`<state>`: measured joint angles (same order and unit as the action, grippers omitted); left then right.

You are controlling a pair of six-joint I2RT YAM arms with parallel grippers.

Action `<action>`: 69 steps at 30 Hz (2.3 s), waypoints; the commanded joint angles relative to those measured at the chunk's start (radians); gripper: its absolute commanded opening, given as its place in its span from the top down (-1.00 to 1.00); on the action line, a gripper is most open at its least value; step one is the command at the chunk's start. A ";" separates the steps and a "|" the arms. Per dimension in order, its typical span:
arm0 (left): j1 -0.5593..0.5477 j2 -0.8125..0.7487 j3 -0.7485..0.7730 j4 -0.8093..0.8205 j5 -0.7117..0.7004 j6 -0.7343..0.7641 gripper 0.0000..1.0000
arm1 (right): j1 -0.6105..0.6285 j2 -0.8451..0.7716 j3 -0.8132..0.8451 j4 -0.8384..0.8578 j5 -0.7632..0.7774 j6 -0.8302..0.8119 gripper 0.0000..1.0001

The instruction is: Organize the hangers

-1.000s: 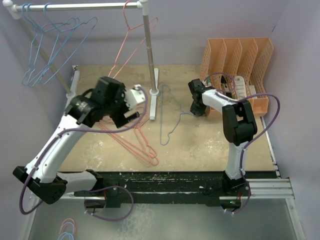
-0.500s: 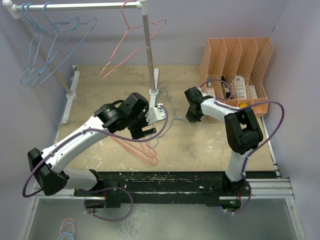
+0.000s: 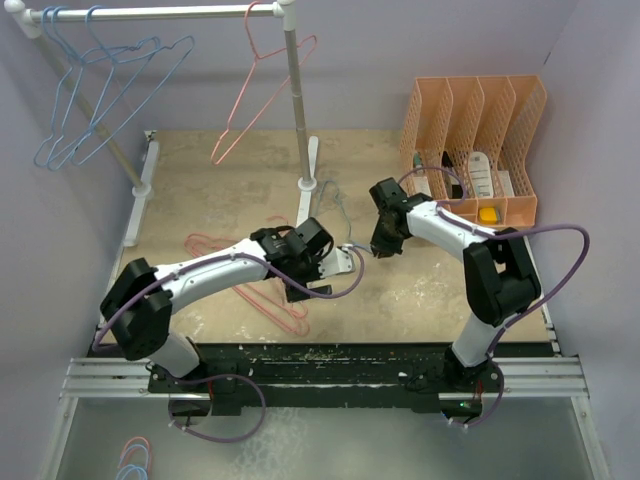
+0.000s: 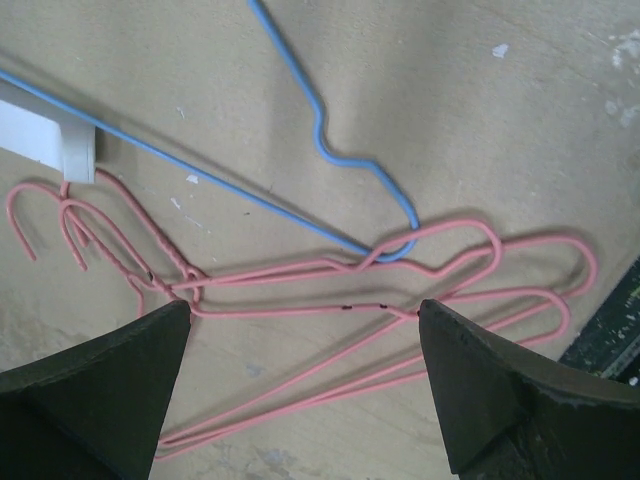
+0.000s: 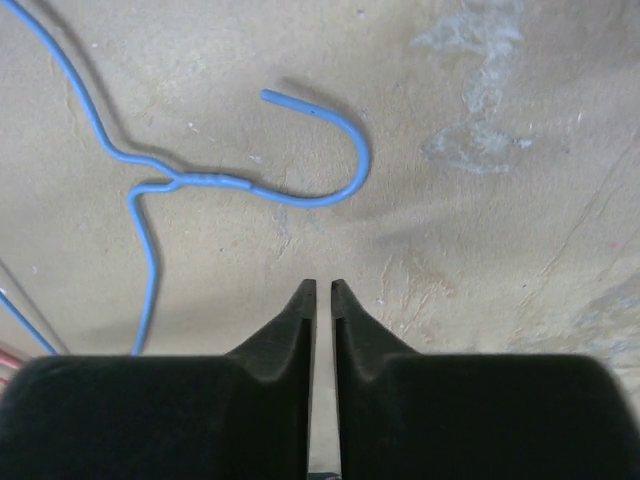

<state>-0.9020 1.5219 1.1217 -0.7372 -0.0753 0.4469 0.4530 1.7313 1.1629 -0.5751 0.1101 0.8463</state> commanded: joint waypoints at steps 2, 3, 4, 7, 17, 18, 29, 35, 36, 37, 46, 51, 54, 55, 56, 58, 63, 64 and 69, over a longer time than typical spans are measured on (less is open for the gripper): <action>0.002 0.008 0.030 0.115 -0.046 -0.018 -0.98 | -0.002 -0.008 0.084 0.009 0.018 -0.137 0.17; 0.002 0.004 0.034 0.115 -0.052 -0.023 -0.98 | -0.002 -0.013 0.086 0.039 0.008 -0.193 0.00; 0.002 0.000 0.037 0.110 -0.058 -0.028 -0.98 | -0.001 -0.021 0.084 0.069 0.000 -0.248 -0.13; 0.002 -0.031 0.028 0.105 -0.077 -0.036 -0.98 | -0.002 -0.019 0.094 0.113 0.051 -0.378 -0.46; 0.032 -0.193 -0.052 0.110 -0.053 -0.066 -0.99 | -0.006 -0.069 -0.038 0.376 -0.122 -0.752 -0.47; 0.039 -0.205 -0.056 0.103 -0.041 -0.070 -0.98 | -0.008 -0.062 -0.032 0.377 -0.116 -0.775 -0.45; 0.051 -0.251 -0.103 0.118 -0.005 -0.092 -0.98 | -0.010 0.099 0.030 0.351 -0.065 -0.858 -0.18; 0.052 -0.245 -0.103 0.130 -0.009 -0.094 -0.98 | -0.017 0.137 0.005 0.377 -0.051 -0.845 -0.04; 0.053 -0.242 -0.100 0.128 -0.010 -0.095 -0.98 | -0.017 0.146 0.006 0.377 -0.050 -0.844 0.02; 0.054 -0.240 -0.100 0.130 -0.009 -0.095 -0.98 | -0.018 0.154 0.005 0.377 -0.050 -0.840 0.09; 0.054 -0.221 -0.093 0.124 0.003 -0.096 -0.98 | -0.022 0.133 -0.039 0.359 -0.014 -0.765 0.27; 0.054 -0.214 -0.088 0.116 0.007 -0.097 -0.98 | -0.028 0.106 -0.031 0.305 0.001 -0.736 0.09; 0.054 -0.212 -0.086 0.117 0.007 -0.096 -0.98 | -0.028 0.092 -0.036 0.282 0.001 -0.736 0.07; 0.054 -0.211 -0.087 0.120 0.006 -0.096 -0.98 | -0.028 0.087 -0.044 0.285 0.003 -0.737 0.07; 0.054 -0.208 -0.086 0.122 0.006 -0.096 -0.98 | -0.029 0.085 -0.048 0.287 0.005 -0.739 0.07; 0.054 -0.204 -0.084 0.122 0.006 -0.096 -0.98 | -0.035 0.095 -0.051 0.279 0.006 -0.739 0.11; 0.054 -0.204 -0.083 0.127 0.009 -0.094 -0.98 | -0.041 0.119 -0.056 0.272 0.013 -0.743 0.31; 0.054 -0.205 -0.084 0.127 0.009 -0.094 -0.98 | -0.046 0.121 -0.054 0.273 0.009 -0.746 0.39; 0.054 -0.206 -0.089 0.127 0.012 -0.093 -0.98 | -0.073 0.128 -0.046 0.273 -0.048 -0.753 0.90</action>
<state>-0.8528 1.3170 1.0172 -0.6445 -0.0818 0.3752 0.4107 1.8389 1.1362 -0.2317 0.0772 0.1017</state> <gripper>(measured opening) 0.990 0.118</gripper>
